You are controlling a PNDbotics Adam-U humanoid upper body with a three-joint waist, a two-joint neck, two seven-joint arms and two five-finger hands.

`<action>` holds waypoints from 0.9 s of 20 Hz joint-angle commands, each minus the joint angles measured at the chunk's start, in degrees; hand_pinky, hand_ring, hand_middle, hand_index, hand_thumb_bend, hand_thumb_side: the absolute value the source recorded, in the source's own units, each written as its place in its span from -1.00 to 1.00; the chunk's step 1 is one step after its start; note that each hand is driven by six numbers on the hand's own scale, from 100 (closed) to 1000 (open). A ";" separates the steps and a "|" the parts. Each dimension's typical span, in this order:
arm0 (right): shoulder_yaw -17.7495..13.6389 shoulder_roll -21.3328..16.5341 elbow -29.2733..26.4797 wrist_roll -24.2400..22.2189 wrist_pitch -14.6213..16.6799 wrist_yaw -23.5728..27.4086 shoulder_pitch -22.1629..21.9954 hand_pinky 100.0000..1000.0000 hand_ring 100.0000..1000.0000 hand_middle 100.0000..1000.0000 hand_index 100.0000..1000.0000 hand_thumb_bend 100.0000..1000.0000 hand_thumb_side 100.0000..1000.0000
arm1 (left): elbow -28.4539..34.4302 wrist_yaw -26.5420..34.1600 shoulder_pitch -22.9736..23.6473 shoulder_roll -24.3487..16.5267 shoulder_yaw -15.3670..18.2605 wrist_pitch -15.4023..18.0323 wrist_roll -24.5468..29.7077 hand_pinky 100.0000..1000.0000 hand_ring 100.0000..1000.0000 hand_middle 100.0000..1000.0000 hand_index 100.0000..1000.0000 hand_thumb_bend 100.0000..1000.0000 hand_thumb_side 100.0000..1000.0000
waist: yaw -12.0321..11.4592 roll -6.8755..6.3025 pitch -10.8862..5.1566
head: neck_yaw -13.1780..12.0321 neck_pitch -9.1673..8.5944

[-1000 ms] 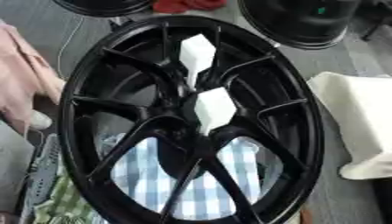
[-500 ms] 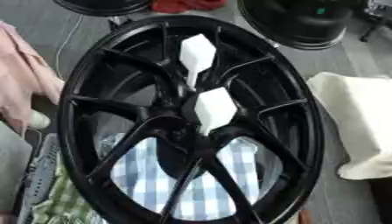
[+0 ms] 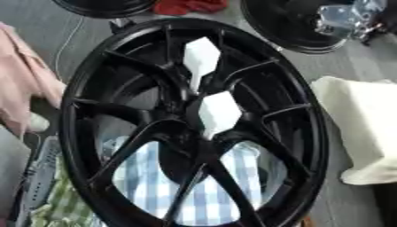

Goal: Pull the pin out of the wheel hub.

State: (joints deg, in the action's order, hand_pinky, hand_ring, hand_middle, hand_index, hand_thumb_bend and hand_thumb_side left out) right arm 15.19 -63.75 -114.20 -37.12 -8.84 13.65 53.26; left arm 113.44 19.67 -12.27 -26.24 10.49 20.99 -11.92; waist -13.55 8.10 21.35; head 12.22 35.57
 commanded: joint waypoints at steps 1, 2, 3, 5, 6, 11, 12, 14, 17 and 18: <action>0.58 -0.77 -0.39 -0.89 0.05 -1.22 0.79 0.60 0.63 0.61 0.53 -0.97 -0.11 | 1.16 0.18 -0.58 -0.91 0.45 0.21 0.19 0.46 0.28 0.26 0.56 -0.96 0.32 | -0.11 -0.37 -1.40 | 0.14 -0.73; 0.83 -0.73 -0.39 -1.11 0.08 -1.57 0.71 0.60 0.64 0.61 0.53 -0.96 -0.11 | 1.16 0.19 -0.58 -0.90 0.46 0.22 0.20 0.46 0.28 0.26 0.56 -0.96 0.32 | -0.13 -0.38 -1.39 | 0.14 -0.70; 1.02 -0.66 -0.39 -1.23 0.10 -1.88 0.64 0.60 0.64 0.61 0.53 -0.96 -0.10 | 1.16 0.20 -0.57 -0.90 0.47 0.22 0.21 0.46 0.28 0.26 0.56 -0.96 0.32 | -0.17 -0.38 -1.37 | 0.19 -0.66; 1.28 -0.49 -0.39 -1.27 0.12 -2.33 0.62 0.60 0.64 0.62 0.54 -0.94 -0.11 | 1.16 0.21 -0.56 -0.89 0.47 0.23 0.23 0.46 0.28 0.26 0.56 -0.96 0.32 | -0.23 -0.39 -1.33 | 0.25 -0.62; 1.40 -0.35 -0.39 -1.20 0.11 -2.50 0.67 0.60 0.64 0.63 0.55 -0.92 -0.11 | 1.16 0.23 -0.57 -0.86 0.46 0.22 0.23 0.46 0.28 0.26 0.56 -0.96 0.32 | -0.26 -0.40 -1.32 | 0.28 -0.59; 1.96 0.49 -0.39 -0.55 -0.07 -3.76 0.95 0.62 0.67 0.67 0.62 -0.75 -0.17 | 1.16 0.33 -0.70 -0.79 0.41 0.19 0.30 0.46 0.28 0.26 0.56 -0.96 0.32 | -0.51 -0.40 -1.20 | 0.42 -0.44; 2.01 0.68 -0.39 -0.43 -0.25 -4.23 0.98 0.62 0.68 0.69 0.65 -0.70 -0.22 | 1.16 0.37 -0.78 -0.80 0.40 0.21 0.32 0.46 0.28 0.26 0.56 -0.96 0.32 | -0.58 -0.39 -1.17 | 0.39 -0.43; 1.99 1.07 -0.39 0.00 -0.77 -5.24 1.03 0.62 0.68 0.69 0.67 -0.65 -0.27 | 1.16 0.46 -0.92 -0.83 0.33 0.20 0.41 0.46 0.28 0.26 0.56 -0.96 0.32 | -0.72 -0.37 -1.12 | 0.37 -0.38; 1.54 1.54 -0.39 1.62 -1.98 -7.12 1.01 0.62 0.66 0.60 0.66 -0.50 -0.49 | 1.16 0.60 -1.05 -0.83 0.24 0.17 0.55 0.46 0.28 0.26 0.56 -0.96 0.32 | -0.92 -0.31 -0.99 | 0.34 -0.37; 1.38 1.64 -0.39 2.25 -2.48 -7.83 0.95 0.62 0.66 0.58 0.66 -0.47 -0.53 | 1.16 0.67 -1.09 -0.87 0.16 0.13 0.62 0.46 0.28 0.26 0.56 -0.96 0.33 | -0.98 -0.29 -0.93 | 0.33 -0.37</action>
State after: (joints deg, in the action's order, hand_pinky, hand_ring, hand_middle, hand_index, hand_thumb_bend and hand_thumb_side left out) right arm 17.62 -61.18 -114.21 -35.69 -10.86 6.85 53.42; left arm 113.44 20.18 -12.72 -26.23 10.46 21.08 -11.56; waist -14.56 8.21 21.38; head 12.34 35.58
